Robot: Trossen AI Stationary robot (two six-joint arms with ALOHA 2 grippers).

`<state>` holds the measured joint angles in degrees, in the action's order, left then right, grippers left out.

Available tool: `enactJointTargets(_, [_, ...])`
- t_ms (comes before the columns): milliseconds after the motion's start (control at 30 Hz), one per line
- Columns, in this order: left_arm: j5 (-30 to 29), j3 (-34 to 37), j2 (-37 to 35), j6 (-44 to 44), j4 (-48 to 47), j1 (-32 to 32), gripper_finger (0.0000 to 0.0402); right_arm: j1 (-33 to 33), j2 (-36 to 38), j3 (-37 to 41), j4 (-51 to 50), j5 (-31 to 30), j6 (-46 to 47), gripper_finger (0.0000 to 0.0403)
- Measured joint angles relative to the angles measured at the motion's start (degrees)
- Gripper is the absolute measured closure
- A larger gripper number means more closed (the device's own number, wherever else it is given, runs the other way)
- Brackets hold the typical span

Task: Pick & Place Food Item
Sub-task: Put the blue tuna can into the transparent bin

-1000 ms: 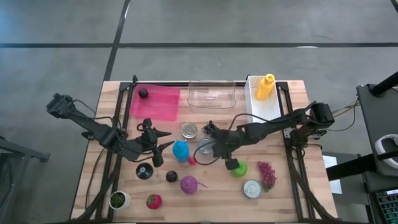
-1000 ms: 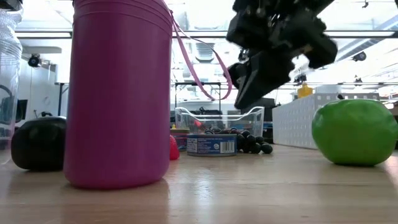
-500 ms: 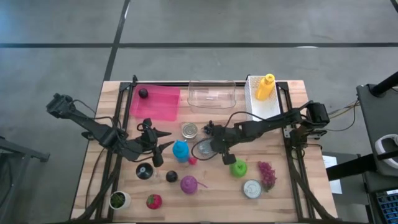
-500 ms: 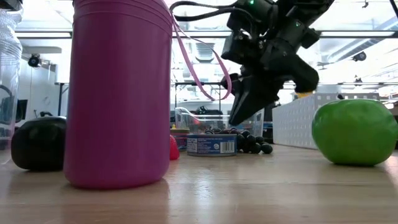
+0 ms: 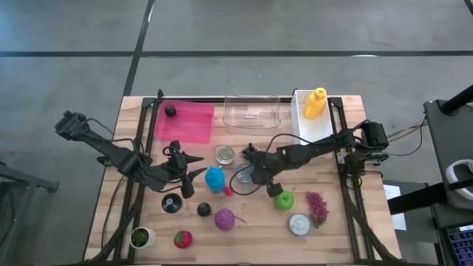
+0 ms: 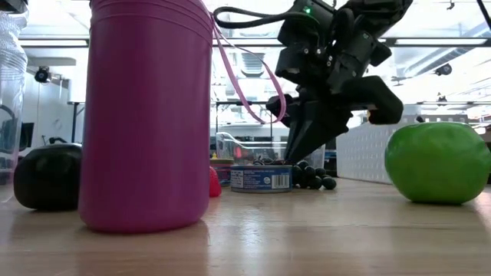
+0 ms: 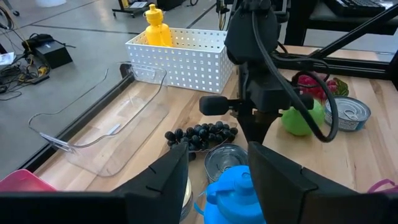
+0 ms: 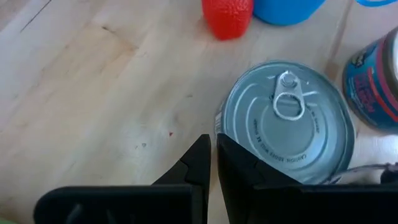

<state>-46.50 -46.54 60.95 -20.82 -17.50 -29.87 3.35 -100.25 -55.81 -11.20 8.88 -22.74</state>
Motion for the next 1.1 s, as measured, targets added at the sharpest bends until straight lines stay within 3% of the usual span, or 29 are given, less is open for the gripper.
enactJointTargets(167, [0.0,0.0,0.0,0.0,0.0,0.0,0.0233,-0.3,0.0,0.0,0.0,-3.2,0.0,0.0381])
enactJointTargets(1100, [0.0,0.0,0.0,0.0,0.0,0.0,0.0231,-0.6,-1.8,-0.2,-0.1,-2.4,-1.3,0.0381])
